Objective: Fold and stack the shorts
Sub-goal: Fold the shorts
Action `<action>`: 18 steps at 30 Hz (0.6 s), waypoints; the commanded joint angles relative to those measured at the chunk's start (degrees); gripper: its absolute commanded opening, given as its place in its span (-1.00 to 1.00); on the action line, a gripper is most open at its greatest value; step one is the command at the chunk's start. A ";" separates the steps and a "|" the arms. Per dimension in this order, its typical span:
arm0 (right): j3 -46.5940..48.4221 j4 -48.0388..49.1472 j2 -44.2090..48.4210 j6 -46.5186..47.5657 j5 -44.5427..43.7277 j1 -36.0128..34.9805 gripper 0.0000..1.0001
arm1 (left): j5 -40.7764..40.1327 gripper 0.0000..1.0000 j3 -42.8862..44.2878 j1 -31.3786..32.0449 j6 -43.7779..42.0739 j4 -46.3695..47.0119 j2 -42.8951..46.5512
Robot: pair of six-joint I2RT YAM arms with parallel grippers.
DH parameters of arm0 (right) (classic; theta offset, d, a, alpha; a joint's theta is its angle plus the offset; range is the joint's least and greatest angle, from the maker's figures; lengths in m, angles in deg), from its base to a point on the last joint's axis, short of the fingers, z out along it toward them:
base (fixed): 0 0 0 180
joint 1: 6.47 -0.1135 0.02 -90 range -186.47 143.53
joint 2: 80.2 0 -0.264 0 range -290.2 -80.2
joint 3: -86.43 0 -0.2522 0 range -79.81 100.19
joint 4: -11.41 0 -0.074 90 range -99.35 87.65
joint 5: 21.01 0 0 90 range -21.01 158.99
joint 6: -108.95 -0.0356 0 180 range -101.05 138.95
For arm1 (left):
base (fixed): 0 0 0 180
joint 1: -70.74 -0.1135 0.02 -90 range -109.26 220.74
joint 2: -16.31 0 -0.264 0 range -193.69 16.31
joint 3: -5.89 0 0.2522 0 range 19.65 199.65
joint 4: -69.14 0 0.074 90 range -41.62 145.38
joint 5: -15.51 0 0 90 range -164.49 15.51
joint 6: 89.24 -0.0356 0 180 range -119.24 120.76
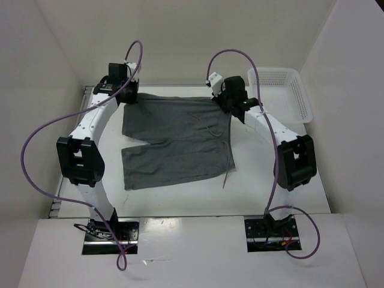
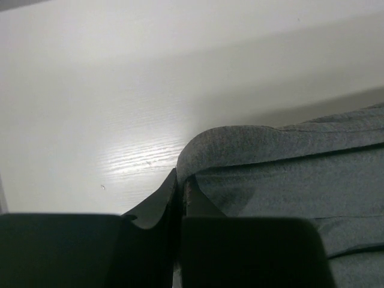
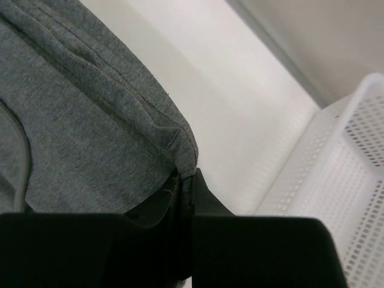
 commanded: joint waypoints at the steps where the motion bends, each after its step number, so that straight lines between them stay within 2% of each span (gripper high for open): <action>1: -1.51 -2.66 5.98 2.23 -3.10 0.85 -1.00 | -5.47 -1.00 -0.28 -1.58 -0.36 3.07 2.11; 5: -3.44 -4.15 9.14 3.99 -1.88 0.85 -1.00 | -5.47 -1.00 -1.14 -2.29 -0.36 0.97 4.99; 8: -7.13 -7.84 12.04 7.06 1.99 -1.43 -1.00 | -4.76 -1.00 -9.12 -1.24 -0.36 -1.14 9.65; 9: -10.01 -9.77 12.84 7.85 2.87 -2.31 -1.00 | -3.11 -1.00 -15.76 0.07 -0.36 -1.76 10.97; 13: -17.24 -13.47 16.62 12.33 5.33 -8.63 -1.00 | -3.44 -0.98 -30.11 2.98 -0.36 -3.34 19.13; 16: -22.16 -13.48 19.87 13.65 5.87 -10.66 -1.00 | -2.84 -0.98 -34.10 2.98 -0.36 -5.44 23.44; 17: -24.87 -13.48 20.57 14.96 5.87 -12.06 -1.00 | -2.31 -0.94 -36.55 2.98 -0.36 -6.06 24.25; 18: -26.29 -13.48 21.80 15.67 5.87 -12.86 -1.00 | -2.30 -0.79 -37.62 3.50 -0.36 -6.68 25.56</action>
